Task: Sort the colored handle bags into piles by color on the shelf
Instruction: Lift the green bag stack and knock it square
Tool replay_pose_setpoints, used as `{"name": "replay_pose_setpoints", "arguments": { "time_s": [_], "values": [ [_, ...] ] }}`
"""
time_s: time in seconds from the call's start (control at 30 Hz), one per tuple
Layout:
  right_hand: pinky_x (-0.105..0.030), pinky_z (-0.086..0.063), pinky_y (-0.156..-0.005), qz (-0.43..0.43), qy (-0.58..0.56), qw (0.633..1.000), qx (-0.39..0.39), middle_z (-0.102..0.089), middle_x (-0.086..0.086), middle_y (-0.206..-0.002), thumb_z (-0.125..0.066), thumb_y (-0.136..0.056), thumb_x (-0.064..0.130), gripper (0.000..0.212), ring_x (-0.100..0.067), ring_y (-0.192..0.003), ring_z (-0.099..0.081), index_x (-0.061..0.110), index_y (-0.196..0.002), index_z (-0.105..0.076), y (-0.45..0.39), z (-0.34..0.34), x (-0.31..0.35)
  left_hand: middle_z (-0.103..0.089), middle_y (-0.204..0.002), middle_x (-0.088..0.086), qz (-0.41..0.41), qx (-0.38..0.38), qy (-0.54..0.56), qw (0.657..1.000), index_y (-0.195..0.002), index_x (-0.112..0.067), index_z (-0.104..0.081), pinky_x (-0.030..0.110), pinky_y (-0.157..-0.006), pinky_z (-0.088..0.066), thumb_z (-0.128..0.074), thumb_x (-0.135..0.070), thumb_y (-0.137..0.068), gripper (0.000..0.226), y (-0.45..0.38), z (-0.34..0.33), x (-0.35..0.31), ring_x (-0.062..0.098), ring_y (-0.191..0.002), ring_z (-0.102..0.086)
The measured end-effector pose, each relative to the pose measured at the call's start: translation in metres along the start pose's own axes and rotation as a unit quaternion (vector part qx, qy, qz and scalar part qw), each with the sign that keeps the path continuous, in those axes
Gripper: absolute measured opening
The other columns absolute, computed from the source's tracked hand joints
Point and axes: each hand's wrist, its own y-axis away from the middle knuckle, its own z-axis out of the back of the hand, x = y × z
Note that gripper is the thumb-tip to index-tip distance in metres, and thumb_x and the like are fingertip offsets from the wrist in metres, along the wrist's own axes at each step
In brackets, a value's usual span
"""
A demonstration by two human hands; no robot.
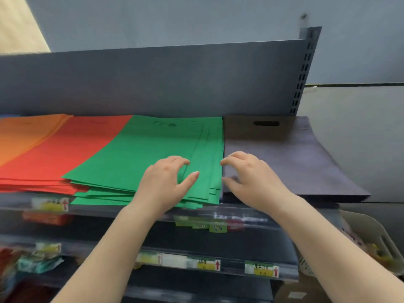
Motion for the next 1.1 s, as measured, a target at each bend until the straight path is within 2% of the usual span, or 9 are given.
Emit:
{"name": "replay_pose_setpoints", "arguments": {
  "time_s": [0.1,0.2,0.3,0.47,0.6,0.73,0.9,1.03,1.1],
  "values": [
    [-0.032,-0.038,-0.100,0.026,-0.012,0.999,0.014,-0.051,0.006,-0.133,-0.051,-0.095,0.039,0.042,-0.016,-0.120,-0.047,0.022,-0.133,-0.051,-0.001,-0.017,0.025,-0.053,-0.135,-0.005,0.001,0.059,0.044,0.997,-0.129,-0.021,-0.054,0.030,-0.106,-0.032,-0.037,-0.078,-0.079,0.077,0.019,0.010,0.028,0.011,-0.127,-0.043],
    [-0.032,-0.042,-0.094,0.017,0.007,1.000,0.022,-0.056,0.006,-0.127,-0.049,-0.090,0.055,0.053,-0.014,-0.116,-0.049,0.023,-0.132,-0.052,-0.002,-0.033,0.041,-0.048,-0.139,-0.009,-0.060,0.113,-0.031,0.991,-0.134,-0.024,-0.049,0.030,-0.108,-0.030,-0.037,-0.086,-0.061,0.096,0.024,0.014,0.043,0.010,-0.129,-0.040],
    [-0.030,-0.046,-0.085,-0.023,0.039,0.999,0.020,-0.059,0.007,-0.120,-0.042,-0.084,0.069,0.065,-0.013,-0.112,-0.051,0.023,-0.129,-0.052,-0.002,-0.043,0.050,-0.050,-0.133,-0.009,-0.105,0.108,-0.062,0.987,-0.132,-0.027,-0.049,0.029,-0.099,-0.036,-0.062,-0.063,-0.073,0.070,0.018,0.014,0.056,0.014,-0.120,-0.046],
    [-0.028,-0.042,-0.089,-0.075,-0.008,0.997,0.010,-0.059,0.007,-0.124,-0.028,-0.075,0.076,0.081,-0.011,-0.114,-0.052,0.021,-0.127,-0.056,0.000,-0.042,0.059,-0.059,-0.124,-0.010,-0.116,0.093,-0.044,0.988,-0.124,-0.030,-0.055,0.030,-0.089,-0.044,-0.058,-0.035,-0.090,0.034,0.000,0.018,0.067,0.017,-0.111,-0.054],
    [-0.018,-0.033,-0.095,-0.106,-0.111,0.978,-0.143,-0.058,0.003,-0.127,-0.049,-0.080,0.060,0.067,-0.012,-0.119,-0.050,0.014,-0.129,-0.056,-0.002,-0.039,0.067,-0.067,-0.109,0.005,-0.096,0.039,-0.014,0.995,-0.123,-0.021,-0.055,0.033,-0.074,-0.045,-0.048,-0.035,-0.097,0.030,-0.013,0.017,0.075,0.030,-0.095,-0.059],
    [-0.025,-0.040,-0.098,-0.155,-0.126,0.951,-0.236,-0.058,0.001,-0.122,-0.069,-0.084,0.029,0.050,-0.012,-0.113,-0.052,0.011,-0.128,-0.055,-0.002,-0.034,0.061,-0.065,-0.099,0.008,-0.031,-0.003,0.087,0.996,-0.118,-0.015,-0.056,0.032,-0.064,-0.036,-0.046,-0.030,-0.099,0.026,-0.020,0.013,0.085,0.030,-0.084,-0.055],
    [-0.021,-0.044,-0.086,-0.207,-0.181,0.953,-0.125,-0.062,0.009,-0.101,-0.069,-0.084,0.033,0.033,-0.008,-0.096,-0.059,0.022,-0.114,-0.061,-0.013,-0.033,0.054,-0.054,-0.076,-0.001,0.025,-0.041,0.205,0.978,-0.095,-0.018,-0.053,0.024,-0.050,-0.027,-0.048,-0.025,-0.098,0.010,-0.022,0.009,0.095,0.017,-0.065,-0.044],
    [-0.027,-0.038,-0.099,-0.136,-0.028,0.989,0.057,-0.060,0.008,-0.122,-0.076,-0.076,0.035,0.051,-0.010,-0.115,-0.052,0.025,-0.123,-0.059,-0.026,-0.018,0.038,-0.048,-0.068,-0.008,0.052,-0.031,0.221,0.973,-0.090,-0.020,-0.051,0.026,-0.049,-0.026,-0.048,-0.026,-0.098,0.011,-0.025,0.007,0.096,0.009,-0.060,-0.042],
    [-0.028,-0.036,-0.095,-0.110,0.043,0.985,0.125,-0.060,0.009,-0.116,-0.079,-0.072,0.039,0.050,-0.011,-0.112,-0.051,0.026,-0.117,-0.062,-0.033,-0.012,0.029,-0.047,-0.066,-0.006,0.084,-0.017,0.254,0.963,-0.085,-0.019,-0.051,0.027,-0.050,-0.027,-0.048,-0.024,-0.098,0.014,-0.029,0.007,0.098,0.011,-0.058,-0.040]
  ]
}}
